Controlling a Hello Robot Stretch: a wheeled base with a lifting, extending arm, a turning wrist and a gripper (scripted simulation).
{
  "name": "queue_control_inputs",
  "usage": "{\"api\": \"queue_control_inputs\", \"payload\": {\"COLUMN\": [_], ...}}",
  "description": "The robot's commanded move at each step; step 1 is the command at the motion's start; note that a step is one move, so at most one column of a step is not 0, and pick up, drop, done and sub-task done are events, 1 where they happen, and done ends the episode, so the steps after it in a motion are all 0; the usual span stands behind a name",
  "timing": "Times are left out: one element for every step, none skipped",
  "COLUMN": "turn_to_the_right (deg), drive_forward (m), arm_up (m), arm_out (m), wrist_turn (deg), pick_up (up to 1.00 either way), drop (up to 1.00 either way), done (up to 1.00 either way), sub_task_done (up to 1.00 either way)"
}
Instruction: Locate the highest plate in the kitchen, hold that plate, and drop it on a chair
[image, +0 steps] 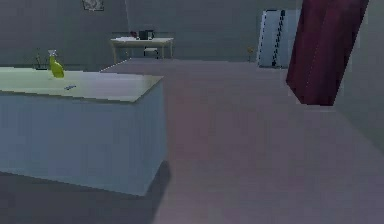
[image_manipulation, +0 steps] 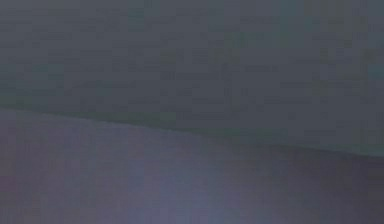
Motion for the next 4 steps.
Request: {"api": "queue_control_inputs", "payload": {"turn_to_the_right": [9.0, 0.0, 0.0, -33.0], "drive_forward": [0.00, 1.00, 1.00, 0.00], "arm_up": [0.00, 0.00, 0.00, 0.00], "arm_out": [0.00, 0.00, 0.00, 0.00], "wrist_turn": [0.0, 0.0, 0.0, 0.0], "pick_up": [0.00, 0.00, 0.00, 0.00], "drop": [0.00, 0.00, 0.00, 0.00], "done": [0.00, 0.00, 0.00, 0.00], "sub_task_done": [0.00, 0.00, 0.00, 0.00]}}
